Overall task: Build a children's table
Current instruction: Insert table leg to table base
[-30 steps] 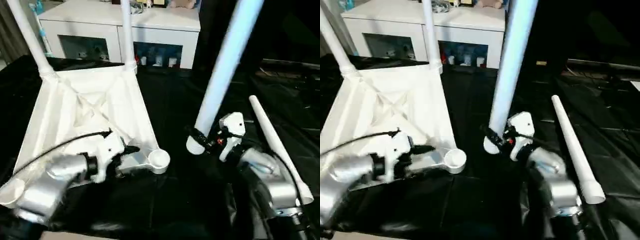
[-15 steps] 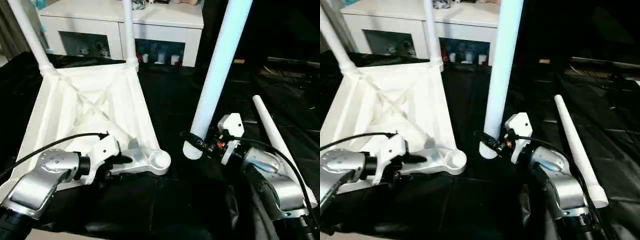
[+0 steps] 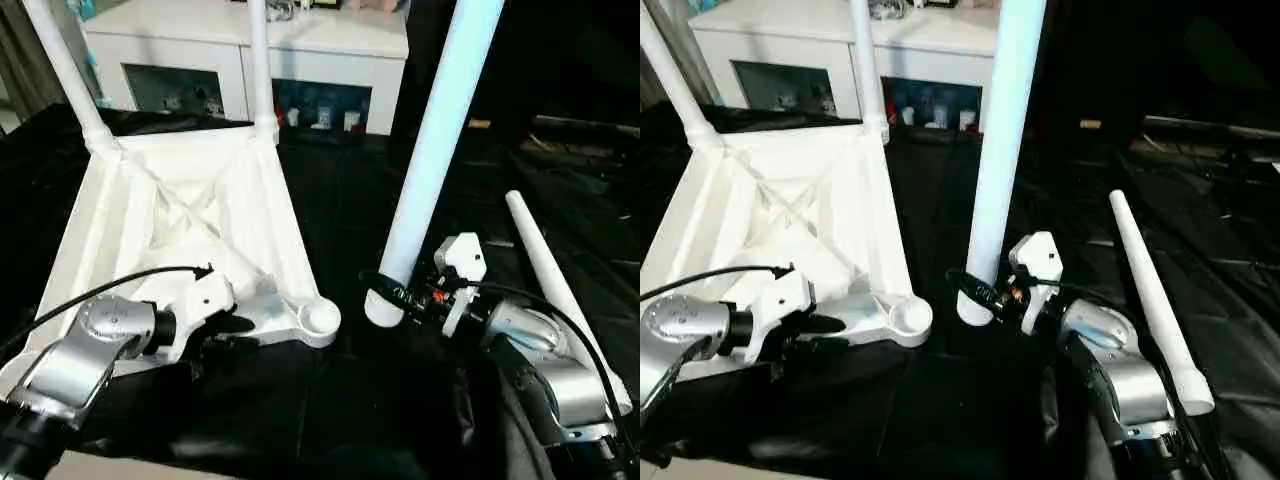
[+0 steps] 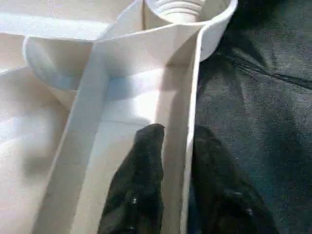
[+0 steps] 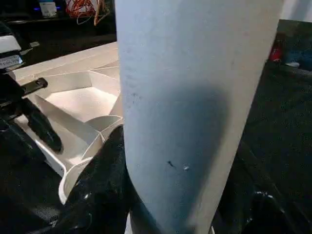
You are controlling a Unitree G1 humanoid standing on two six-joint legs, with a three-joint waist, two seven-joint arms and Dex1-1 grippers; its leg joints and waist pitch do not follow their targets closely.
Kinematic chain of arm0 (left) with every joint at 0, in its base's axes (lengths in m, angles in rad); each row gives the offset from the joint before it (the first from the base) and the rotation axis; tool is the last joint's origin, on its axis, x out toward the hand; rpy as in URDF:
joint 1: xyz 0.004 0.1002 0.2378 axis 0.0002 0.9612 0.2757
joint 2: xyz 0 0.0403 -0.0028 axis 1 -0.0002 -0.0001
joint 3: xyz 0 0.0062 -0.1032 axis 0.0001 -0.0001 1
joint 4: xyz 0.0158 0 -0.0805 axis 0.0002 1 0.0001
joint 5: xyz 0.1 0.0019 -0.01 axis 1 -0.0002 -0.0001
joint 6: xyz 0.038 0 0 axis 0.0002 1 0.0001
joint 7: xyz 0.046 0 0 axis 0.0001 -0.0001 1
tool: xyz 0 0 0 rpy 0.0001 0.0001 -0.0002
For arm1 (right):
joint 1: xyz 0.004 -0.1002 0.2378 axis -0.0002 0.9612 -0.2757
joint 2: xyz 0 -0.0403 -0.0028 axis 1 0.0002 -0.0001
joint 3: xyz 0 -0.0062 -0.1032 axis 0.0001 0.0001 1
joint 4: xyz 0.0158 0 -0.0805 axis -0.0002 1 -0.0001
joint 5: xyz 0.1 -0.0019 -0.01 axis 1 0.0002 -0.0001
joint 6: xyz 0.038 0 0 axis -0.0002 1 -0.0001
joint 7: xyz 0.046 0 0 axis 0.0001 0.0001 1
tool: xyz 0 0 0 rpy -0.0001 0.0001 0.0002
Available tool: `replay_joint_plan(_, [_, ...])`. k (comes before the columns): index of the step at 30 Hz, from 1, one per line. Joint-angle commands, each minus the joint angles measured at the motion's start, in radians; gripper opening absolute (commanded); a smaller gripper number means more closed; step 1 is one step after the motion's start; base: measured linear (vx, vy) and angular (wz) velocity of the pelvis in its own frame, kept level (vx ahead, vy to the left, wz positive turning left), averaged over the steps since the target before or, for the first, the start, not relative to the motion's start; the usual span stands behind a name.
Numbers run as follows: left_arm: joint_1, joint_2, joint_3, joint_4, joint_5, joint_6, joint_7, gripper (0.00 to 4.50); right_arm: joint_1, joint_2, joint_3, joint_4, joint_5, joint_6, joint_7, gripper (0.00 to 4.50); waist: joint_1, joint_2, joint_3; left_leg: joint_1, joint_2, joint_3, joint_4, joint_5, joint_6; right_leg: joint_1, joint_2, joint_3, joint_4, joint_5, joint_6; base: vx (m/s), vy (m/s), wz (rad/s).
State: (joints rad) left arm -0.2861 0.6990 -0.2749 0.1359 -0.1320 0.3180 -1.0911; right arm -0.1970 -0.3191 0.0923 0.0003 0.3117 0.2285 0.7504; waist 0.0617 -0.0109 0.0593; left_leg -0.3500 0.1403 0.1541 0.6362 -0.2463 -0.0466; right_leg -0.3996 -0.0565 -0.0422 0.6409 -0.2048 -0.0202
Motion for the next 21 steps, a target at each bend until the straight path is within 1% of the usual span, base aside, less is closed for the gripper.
replay_joint_plan(1, [-0.032,0.005,-0.005,0.040,0.021,-0.022,-0.017,0.73,-0.012,-0.002,0.002,-0.025,0.007,-0.003,0.009,1.84,0.005,0.016,-0.054,-0.003,0.081,-0.029,-0.100,-0.129,0.018,0.052,-0.097,0.062,-0.081,-0.152,-0.246,0.000,0.000,0.00])
replay_joint_plan(2, [-0.032,0.005,-0.005,0.040,0.021,-0.022,-0.017,0.73,-0.012,-0.002,0.002,-0.025,0.007,-0.003,0.009,1.84,0.005,0.019,-0.053,-0.003,0.081,-0.030,-0.100,-0.130,0.018,0.052,-0.097,0.062,-0.081,-0.154,-0.246,0.000,0.000,0.00])
replay_joint_plan(4, [-0.040,0.011,-0.015,0.055,0.031,-0.027,-0.029,0.55,-0.010,-0.001,0.002,-0.026,0.007,-0.002,0.010,1.84,0.005,0.017,-0.052,-0.002,0.082,-0.029,-0.101,-0.147,0.013,0.052,-0.098,0.062,-0.082,-0.173,-0.245,0.000,0.000,0.00])
replay_joint_plan(7, [-0.054,0.019,-0.034,0.087,0.053,-0.045,-0.044,0.35,-0.011,0.001,0.003,-0.026,0.008,-0.002,0.010,1.84,0.006,0.018,-0.050,-0.001,0.081,-0.029,-0.103,-0.169,0.009,0.049,-0.098,0.063,-0.089,-0.221,-0.233,0.000,0.000,0.00])
replay_joint_plan(9, [-0.059,0.015,-0.032,0.099,0.056,-0.057,-0.044,0.23,-0.013,0.003,0.002,-0.027,0.011,0.000,0.010,1.84,0.006,0.017,-0.049,-0.002,0.082,-0.031,-0.105,-0.177,0.006,0.050,-0.100,0.063,-0.091,-0.249,-0.227,0.000,0.000,0.00])
replay_joint_plan(10, [-0.060,0.012,-0.030,0.102,0.055,-0.061,-0.042,0.10,-0.014,0.005,0.001,-0.027,0.013,0.002,0.009,1.84,0.006,0.017,-0.049,-0.002,0.082,-0.031,-0.105,-0.182,0.005,0.049,-0.100,0.064,-0.093,-0.264,-0.222,0.000,0.000,0.00])
replay_joint_plan(11, [-0.061,0.008,-0.028,0.104,0.052,-0.064,-0.042,0.10,-0.015,0.006,0.001,-0.027,0.015,0.004,0.008,1.84,0.006,0.017,-0.050,-0.001,0.083,-0.030,-0.105,-0.180,0.004,0.049,-0.100,0.064,-0.093,-0.267,-0.219,0.000,0.000,0.00])
replay_joint_plan(12, [-0.062,0.005,-0.026,0.106,0.050,-0.066,-0.042,0.10,-0.015,0.007,0.001,-0.027,0.016,0.005,0.007,1.84,0.007,0.016,-0.049,-0.003,0.083,-0.031,-0.106,-0.174,0.006,0.050,-0.101,0.064,-0.093,-0.274,-0.215,0.000,0.000,0.00])
replay_joint_plan(13, [-0.059,-0.018,-0.022,0.102,0.037,-0.066,-0.038,0.10,-0.022,0.027,-0.008,-0.027,0.041,0.033,-0.006,1.84,0.006,0.014,-0.050,-0.005,0.083,-0.031,-0.106,-0.166,0.008,0.051,-0.102,0.064,-0.093,-0.273,-0.214,0.000,0.000,0.00])
replay_joint_plan(15, [-0.055,-0.030,-0.019,0.098,0.029,-0.065,-0.035,0.03,-0.024,0.034,-0.011,-0.028,0.050,0.045,-0.010,1.84,0.005,0.014,-0.051,-0.003,0.083,-0.031,-0.106,-0.161,0.011,0.049,-0.100,0.062,-0.093,-0.261,-0.219,0.000,0.000,0.00])
replay_joint_plan(17, [-0.035,-0.099,-0.009,0.083,-0.006,-0.062,-0.002,0.00,-0.043,0.066,-0.023,-0.036,0.103,0.098,-0.020,1.84,0.006,0.011,-0.053,-0.003,0.082,-0.027,-0.103,-0.131,0.022,0.051,-0.100,0.063,-0.091,-0.234,-0.230,0.000,0.000,0.00])
replay_joint_plan(18, [-0.032,-0.109,-0.009,0.082,-0.008,-0.064,0.004,0.00,-0.045,0.070,-0.023,-0.038,0.110,0.105,-0.020,1.84,0.006,0.011,-0.053,-0.003,0.082,-0.027,-0.103,-0.131,0.022,0.051,-0.100,0.063,-0.091,-0.234,-0.230,0.000,0.000,0.00])
replay_joint_plan(19, [-0.025,-0.131,-0.014,0.078,-0.015,-0.059,0.015,0.00,-0.056,0.078,-0.023,-0.040,0.123,0.120,-0.021,1.84,0.008,0.007,-0.056,-0.007,0.082,-0.026,-0.101,-0.097,0.031,0.054,-0.100,0.061,-0.087,-0.199,-0.235,0.000,0.000,0.00])
replay_joint_plan(20, [-0.025,-0.131,-0.014,0.078,-0.015,-0.059,0.015,0.00,-0.056,0.078,-0.023,-0.040,0.123,0.120,-0.021,1.84,0.010,0.011,-0.057,-0.008,0.082,-0.027,-0.100,-0.086,0.032,0.054,-0.100,0.060,-0.084,-0.188,-0.236,0.000,0.000,0.00])
replay_joint_plan(21, [-0.016,-0.155,-0.025,0.077,-0.014,-0.052,0.028,0.00,-0.072,0.084,-0.019,-0.039,0.129,0.135,-0.021,1.84,0.012,0.015,-0.058,-0.006,0.082,-0.025,-0.100,-0.076,0.037,0.052,-0.099,0.059,-0.085,-0.169,-0.237,0.000,0.000,0.00])
